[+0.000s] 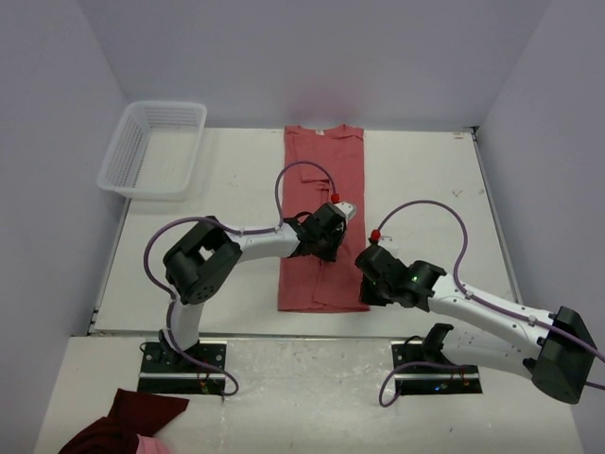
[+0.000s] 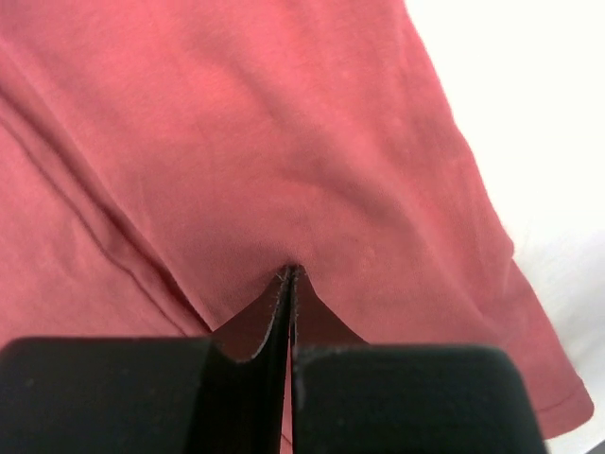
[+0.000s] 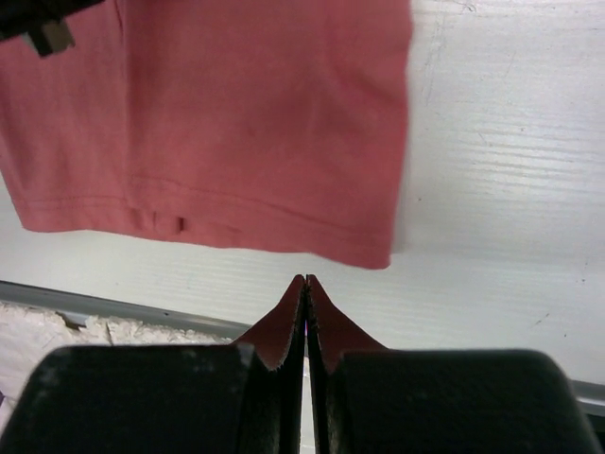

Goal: Fold and stack the t-shirts
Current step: Rotate the tshirt 90 degrees

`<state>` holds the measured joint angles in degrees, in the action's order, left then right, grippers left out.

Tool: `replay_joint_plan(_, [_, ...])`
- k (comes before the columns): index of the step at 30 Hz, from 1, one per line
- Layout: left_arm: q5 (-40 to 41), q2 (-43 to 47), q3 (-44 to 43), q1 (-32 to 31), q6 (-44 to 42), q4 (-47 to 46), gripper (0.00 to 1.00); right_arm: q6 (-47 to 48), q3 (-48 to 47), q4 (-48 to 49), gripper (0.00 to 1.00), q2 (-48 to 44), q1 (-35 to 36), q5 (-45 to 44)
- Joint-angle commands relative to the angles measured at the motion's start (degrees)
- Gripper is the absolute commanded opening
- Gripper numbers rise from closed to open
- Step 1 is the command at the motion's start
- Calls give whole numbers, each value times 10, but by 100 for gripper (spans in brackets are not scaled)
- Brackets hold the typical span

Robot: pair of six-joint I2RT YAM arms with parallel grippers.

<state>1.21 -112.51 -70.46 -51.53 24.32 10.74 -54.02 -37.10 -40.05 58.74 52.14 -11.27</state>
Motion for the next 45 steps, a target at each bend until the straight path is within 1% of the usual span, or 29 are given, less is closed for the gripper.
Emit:
replay_joint_plan(1, [-9, -61, -31, 7, -25, 29, 0, -17, -19, -22, 0, -1, 4, -33])
replay_joint_plan(3, [-9, -70, -56, 9, -23, 36, 0, -21, -18, -34, 0, 0, 3, -48])
replay_joint_plan(5, [-9, -69, -57, 9, -23, 38, 0, -24, -16, -35, 0, 1, 0, -57])
replay_joint_plan(6, [-8, -63, -57, 10, -23, 39, 0, -27, -10, -37, 3, 1, -4, -61])
replay_joint_plan(7, [-4, -55, -55, 10, -23, 43, 0, -29, -3, -37, 16, 1, -23, -65])
replay_joint_plan(8, [-4, -55, -53, 10, -23, 43, 0, -31, -3, -37, 19, 1, -23, -66])
replay_joint_plan(9, [3, -47, -51, 11, -23, 49, 0, -29, -3, -35, 20, 1, -35, -62])
replay_joint_plan(11, [7, -38, -45, 12, -25, 54, 0, -25, -9, -36, 26, 0, -45, -65])
replay_joint_plan(12, [12, -28, -42, 13, -25, 57, 0, -21, -11, -36, 34, -2, -62, -61])
replay_joint_plan(15, [15, -9, -25, 16, -27, 58, 0, -1, -4, -11, 36, -7, -89, -33])
replay_joint_plan(18, [19, -2, -14, 20, -30, 59, 0, -1, 19, 21, 40, 0, -97, -9])
replay_joint_plan(22, [14, -2, -6, 25, -32, 55, 0, -15, 40, 48, 40, 24, -96, 8])
replay_joint_plan(29, [4, -6, -9, 27, -33, 47, 0, -16, 83, 132, 40, 53, -97, 51])
replay_joint_plan(34, [0, -8, -11, 27, -33, 45, 0, -18, 89, 155, 40, 76, -97, 56])
replay_joint_plan(36, [0, -7, -11, 27, -33, 45, 0, -20, 92, 163, 38, 84, -97, 62])
replay_joint_plan(37, [0, -7, -10, 27, -33, 45, 0, -21, 95, 167, 36, 86, -96, 62])
replay_joint_plan(40, [1, -8, -11, 27, -33, 46, 0, -24, 103, 174, 25, 83, -96, 66])
replay_joint_plan(41, [1, -9, -11, 28, -34, 45, 0, -26, 102, 171, 19, 80, -96, 66])
replay_joint_plan(44, [-1, -11, -9, 28, -33, 45, 0, -29, 101, 161, 9, 71, -96, 63])
replay_joint_plan(45, [-1, -11, -10, 29, -33, 44, 0, -32, 101, 158, 0, 60, -96, 63])
